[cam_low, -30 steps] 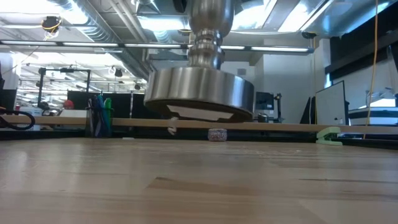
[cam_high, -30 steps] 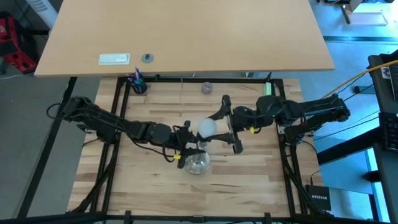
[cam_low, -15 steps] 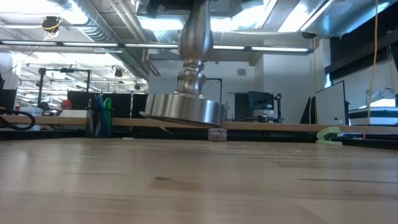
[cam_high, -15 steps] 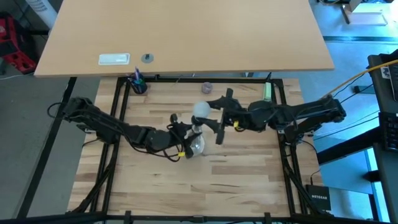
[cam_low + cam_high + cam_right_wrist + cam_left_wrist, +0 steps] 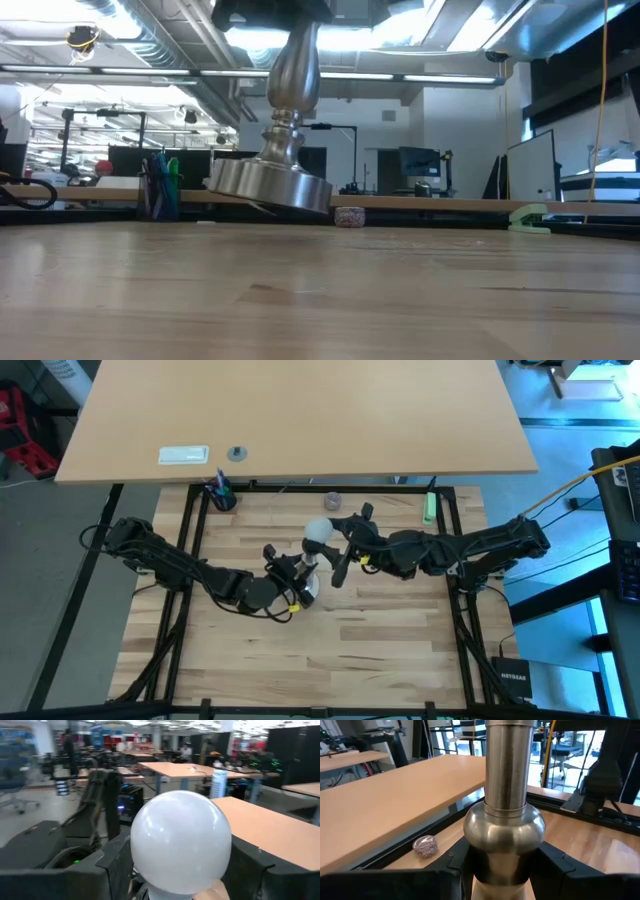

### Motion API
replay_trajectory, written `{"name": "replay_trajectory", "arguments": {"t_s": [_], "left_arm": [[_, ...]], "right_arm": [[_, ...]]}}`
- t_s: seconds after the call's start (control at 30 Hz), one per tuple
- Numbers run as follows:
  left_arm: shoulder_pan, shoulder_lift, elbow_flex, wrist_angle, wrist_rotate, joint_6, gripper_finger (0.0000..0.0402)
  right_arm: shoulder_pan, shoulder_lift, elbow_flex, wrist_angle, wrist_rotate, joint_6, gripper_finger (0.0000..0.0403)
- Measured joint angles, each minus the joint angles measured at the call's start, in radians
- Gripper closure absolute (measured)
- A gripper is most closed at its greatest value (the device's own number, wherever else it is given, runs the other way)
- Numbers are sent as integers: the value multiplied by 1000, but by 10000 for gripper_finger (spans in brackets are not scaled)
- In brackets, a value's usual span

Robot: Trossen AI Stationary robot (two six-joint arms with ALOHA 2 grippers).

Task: Screw lightbulb
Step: Insert the lightbulb into the silver lamp

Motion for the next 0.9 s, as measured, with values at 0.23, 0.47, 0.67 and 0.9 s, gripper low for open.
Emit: {"name": "replay_trajectory", "arguments": {"t_s": [0.23,0.47,0.67,0.9], "left_arm": [[0,-16,12,18,22,-15,278],[5,-46,8,-11,173,36,278],[49,-52,8,25,684,117,278],[95,-52,7,36,1023,60,278]], "right_arm": [[22,-60,-16,-117,-105,-21,34],[55,-258,21,-336,-185,-11,30],[49,-327,22,-375,-324,-27,55],[50,-257,19,-275,-540,-74,61]]}}
